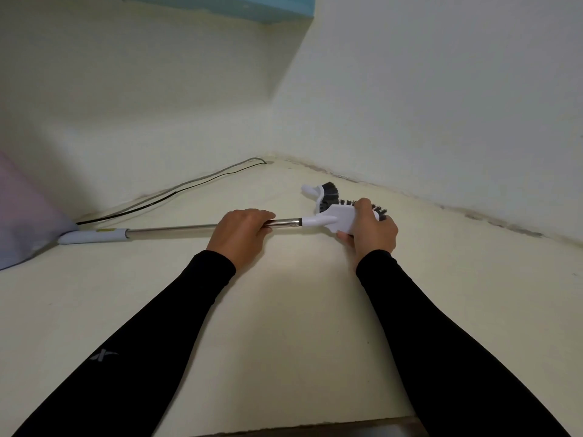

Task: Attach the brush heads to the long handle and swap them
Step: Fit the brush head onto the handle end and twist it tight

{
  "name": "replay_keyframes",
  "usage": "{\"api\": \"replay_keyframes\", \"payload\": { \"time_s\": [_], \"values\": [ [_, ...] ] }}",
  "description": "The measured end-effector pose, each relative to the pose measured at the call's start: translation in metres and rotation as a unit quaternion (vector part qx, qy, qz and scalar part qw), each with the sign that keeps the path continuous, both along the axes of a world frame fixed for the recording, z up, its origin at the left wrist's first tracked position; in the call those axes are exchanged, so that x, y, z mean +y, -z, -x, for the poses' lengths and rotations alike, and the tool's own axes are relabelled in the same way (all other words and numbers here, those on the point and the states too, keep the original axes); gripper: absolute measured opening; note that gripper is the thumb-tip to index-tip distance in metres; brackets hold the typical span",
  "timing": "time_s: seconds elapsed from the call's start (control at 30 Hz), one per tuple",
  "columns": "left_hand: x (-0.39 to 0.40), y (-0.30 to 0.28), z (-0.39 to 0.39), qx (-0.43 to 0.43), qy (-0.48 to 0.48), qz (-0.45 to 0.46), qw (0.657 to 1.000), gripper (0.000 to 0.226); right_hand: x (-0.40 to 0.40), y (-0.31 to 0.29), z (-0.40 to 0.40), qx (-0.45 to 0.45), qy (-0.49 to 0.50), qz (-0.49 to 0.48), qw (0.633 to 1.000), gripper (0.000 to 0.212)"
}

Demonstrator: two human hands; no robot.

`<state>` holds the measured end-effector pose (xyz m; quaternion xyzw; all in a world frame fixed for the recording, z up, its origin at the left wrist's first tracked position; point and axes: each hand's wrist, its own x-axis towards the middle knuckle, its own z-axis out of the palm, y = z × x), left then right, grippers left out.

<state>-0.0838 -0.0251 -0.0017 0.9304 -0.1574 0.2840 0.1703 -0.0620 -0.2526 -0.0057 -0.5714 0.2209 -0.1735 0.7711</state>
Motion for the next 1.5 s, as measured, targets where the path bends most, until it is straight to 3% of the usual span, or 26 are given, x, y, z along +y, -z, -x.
{"api": "replay_keyframes", "payload": {
  "time_s": [0.33,0.53,1.0,1.33,1.5],
  "values": [
    [0.0020,0.0007,-0.0007,0.025,0.033,-0.017,0.999,0.015,-0.0011,-0.0025,0.0019,0.004,0.005,-0.007,1.000,0.042],
    [0.0020,0.0020,0.0010,0.017,0.026,0.021,0.999,0.043,-0.0016,-0.0036,0.0031,0.007,0.006,-0.002,1.000,0.045],
    [0.0045,0.0013,-0.0033,0.020,0.001,0.015,1.000,0.009,-0.0044,-0.0040,0.0034,0.002,0.018,-0.007,1.000,0.035],
    [0.0055,0.0055,-0.0019,0.033,0.017,-0.006,0.999,0.020,-0.0047,-0.0044,0.0043,-0.002,0.021,-0.016,1.000,0.037],
    [0.0035,0.0059,0.0004,0.028,0.015,0.023,0.999,0.045,-0.0043,-0.0041,0.0037,-0.006,0.021,-0.025,0.999,0.044]
  ]
}}
